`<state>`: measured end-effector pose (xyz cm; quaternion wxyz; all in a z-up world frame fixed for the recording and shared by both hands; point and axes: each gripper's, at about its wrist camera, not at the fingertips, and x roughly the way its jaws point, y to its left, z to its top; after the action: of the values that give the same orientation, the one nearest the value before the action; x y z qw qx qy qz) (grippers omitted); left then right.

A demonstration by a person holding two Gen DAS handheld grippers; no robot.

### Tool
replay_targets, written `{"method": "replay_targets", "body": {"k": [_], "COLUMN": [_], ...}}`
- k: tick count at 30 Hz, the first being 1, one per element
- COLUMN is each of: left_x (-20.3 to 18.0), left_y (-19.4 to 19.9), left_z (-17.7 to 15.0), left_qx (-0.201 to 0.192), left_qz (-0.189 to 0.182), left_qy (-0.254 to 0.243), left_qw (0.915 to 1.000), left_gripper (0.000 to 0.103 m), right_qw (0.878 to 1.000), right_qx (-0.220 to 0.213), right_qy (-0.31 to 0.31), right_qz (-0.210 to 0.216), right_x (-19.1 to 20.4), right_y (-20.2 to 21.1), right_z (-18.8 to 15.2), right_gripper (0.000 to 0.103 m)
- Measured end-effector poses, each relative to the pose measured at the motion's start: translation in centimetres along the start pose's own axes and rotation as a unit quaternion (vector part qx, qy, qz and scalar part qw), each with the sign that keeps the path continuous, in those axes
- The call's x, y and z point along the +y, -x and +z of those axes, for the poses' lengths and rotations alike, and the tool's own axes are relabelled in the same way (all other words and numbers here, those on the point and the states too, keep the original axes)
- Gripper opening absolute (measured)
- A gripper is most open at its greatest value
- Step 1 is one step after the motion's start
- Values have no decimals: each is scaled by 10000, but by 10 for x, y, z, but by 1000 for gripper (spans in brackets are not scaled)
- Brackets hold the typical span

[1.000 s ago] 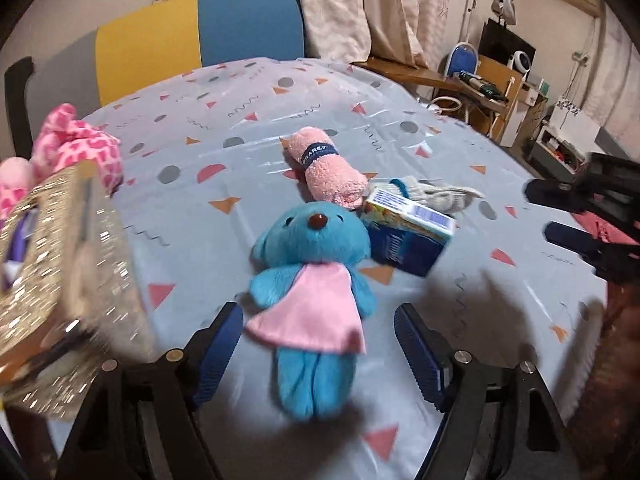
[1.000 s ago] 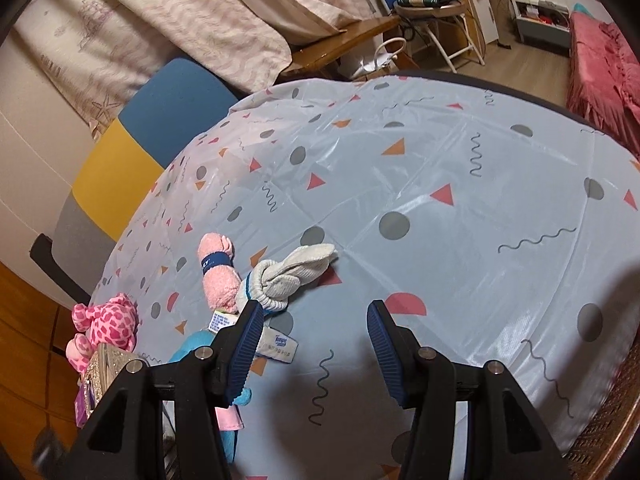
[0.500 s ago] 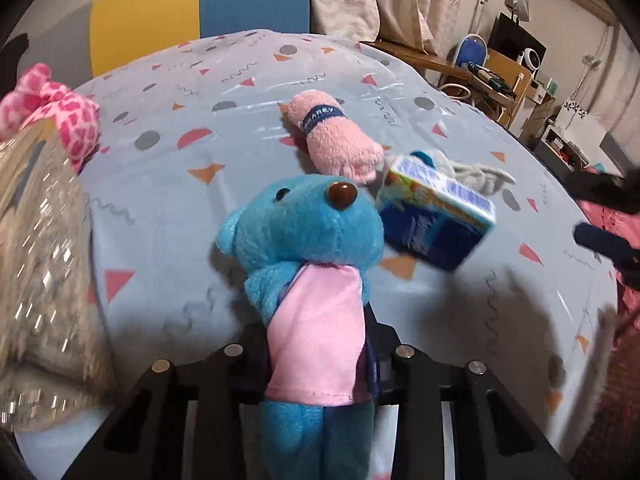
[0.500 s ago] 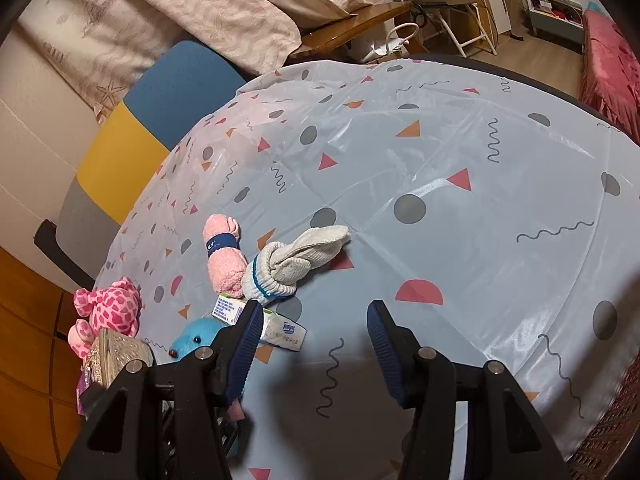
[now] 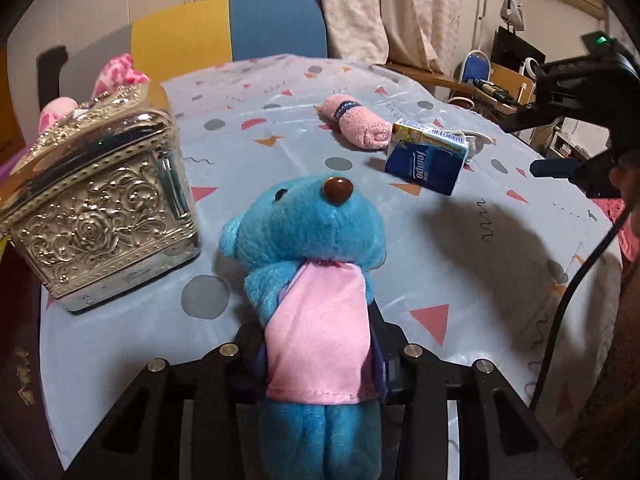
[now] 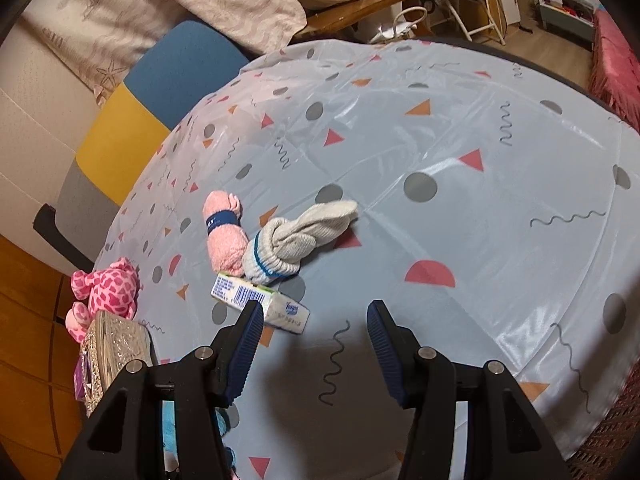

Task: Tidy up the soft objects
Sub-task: 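Move the left tool to the blue teddy with pink bib and grasp it, then grasp the blue Tempo tissue pack with the right tool while the left tool holds the teddy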

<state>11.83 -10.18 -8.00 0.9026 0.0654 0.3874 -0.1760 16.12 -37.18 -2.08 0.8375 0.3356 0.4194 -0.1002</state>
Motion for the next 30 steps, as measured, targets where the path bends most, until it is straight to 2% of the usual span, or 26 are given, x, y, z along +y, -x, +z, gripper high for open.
{"method": "replay_targets", "body": {"k": [4, 10, 14, 17, 19, 21, 24, 27, 28, 29, 30], "left_x": [0, 4, 8, 10, 10, 11, 12, 13, 12, 13, 14], "left_y": [-1, -3, -2, -1, -1, -1, 0, 0, 0, 0, 0], "left_z": [-2, -1, -2, -2, -3, -3, -3, -4, -4, -4, -4], "left_qx": [-92, -138, -134, -142, -147, -152, -157, -160, -160, -160, -163], "left_qz": [-21, -162, -299, -362, -381, -409, -436, -451, -455, -461, -478], "left_qy": [-39, 64, 156, 204, 220, 243, 266, 274, 276, 283, 296], "left_qw": [9999, 9998, 9993, 9990, 9989, 9988, 9986, 9985, 9985, 9984, 9983], "left_gripper": [42, 43, 43, 43, 43, 43, 43, 43, 43, 43, 43], "right_qw": [9999, 9992, 9918, 9752, 9542, 9335, 9091, 8957, 8908, 8855, 8828], "right_qx": [-43, 127, 167, 84, 76, 175, 506, 979, 1071, 1055, 952], "right_qy": [74, 366, 1220, 2152, 2919, 3481, 3945, 4137, 4188, 4252, 4280], "right_qz": [-69, -121, -338, -510, -653, -842, -1242, -1306, -1403, -1551, -1686], "right_x": [2, 14, 44, 79, 105, 124, 135, 136, 135, 133, 131], "right_y": [0, -7, -13, -16, -22, -35, -63, -87, -94, -98, -100], "right_z": [-1, -4, -7, -7, -8, -6, -2, -7, -9, -12, -15], "right_gripper": [55, 55, 55, 56, 65, 66, 66, 64, 60, 38, 32]}}
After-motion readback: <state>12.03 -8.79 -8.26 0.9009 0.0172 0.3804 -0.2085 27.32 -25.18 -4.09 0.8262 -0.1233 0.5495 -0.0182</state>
